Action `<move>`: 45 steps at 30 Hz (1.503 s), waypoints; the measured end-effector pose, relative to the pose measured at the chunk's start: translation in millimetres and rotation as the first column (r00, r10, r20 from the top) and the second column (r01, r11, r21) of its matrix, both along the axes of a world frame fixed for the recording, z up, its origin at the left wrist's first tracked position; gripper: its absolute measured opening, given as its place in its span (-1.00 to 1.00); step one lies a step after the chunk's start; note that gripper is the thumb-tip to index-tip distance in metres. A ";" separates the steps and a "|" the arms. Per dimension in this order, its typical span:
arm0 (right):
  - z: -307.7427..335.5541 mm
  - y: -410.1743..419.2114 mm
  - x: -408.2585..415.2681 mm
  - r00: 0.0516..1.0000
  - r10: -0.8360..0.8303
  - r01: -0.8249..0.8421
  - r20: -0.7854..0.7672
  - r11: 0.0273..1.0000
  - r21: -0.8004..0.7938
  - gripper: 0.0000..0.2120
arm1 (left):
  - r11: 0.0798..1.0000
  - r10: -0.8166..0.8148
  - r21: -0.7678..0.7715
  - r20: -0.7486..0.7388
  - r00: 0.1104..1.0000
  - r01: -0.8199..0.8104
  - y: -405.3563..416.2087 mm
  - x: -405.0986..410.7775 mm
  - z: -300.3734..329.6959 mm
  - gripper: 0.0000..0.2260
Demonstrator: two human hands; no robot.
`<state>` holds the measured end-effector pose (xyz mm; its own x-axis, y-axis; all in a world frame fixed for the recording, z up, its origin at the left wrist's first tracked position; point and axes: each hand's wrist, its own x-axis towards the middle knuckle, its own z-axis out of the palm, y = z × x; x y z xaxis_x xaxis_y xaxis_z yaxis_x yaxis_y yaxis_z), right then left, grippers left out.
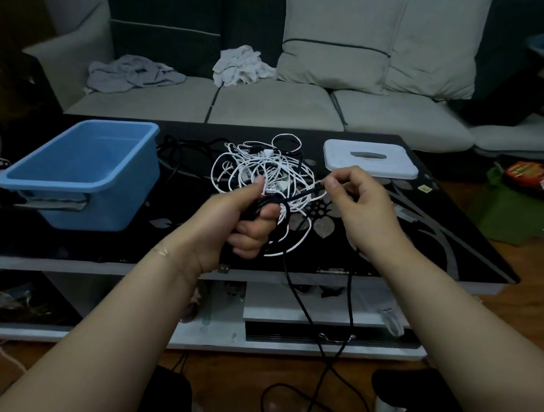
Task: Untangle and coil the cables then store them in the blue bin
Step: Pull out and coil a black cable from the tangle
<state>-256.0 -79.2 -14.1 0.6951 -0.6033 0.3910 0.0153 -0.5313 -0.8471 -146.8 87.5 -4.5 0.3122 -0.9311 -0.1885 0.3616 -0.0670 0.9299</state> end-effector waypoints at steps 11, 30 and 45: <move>-17.1 20.8 3.4 0.967 0.052 -0.091 -0.249 0.985 -0.145 -0.63 | 0.950 -0.076 -0.310 -0.091 0.993 0.045 5.1 -1.3 -7.8 -0.71; -45.3 68.1 5.9 0.861 0.393 -0.362 -0.323 0.919 0.154 -0.71 | 0.861 0.273 -0.369 -0.246 0.930 -0.351 -6.9 -2.2 -1.6 -0.63; -20.0 57.5 -19.0 0.844 0.101 -0.461 -0.528 0.640 -0.615 -0.74 | 0.912 0.410 -0.198 0.505 0.760 -0.361 -3.1 0.5 -10.8 -0.65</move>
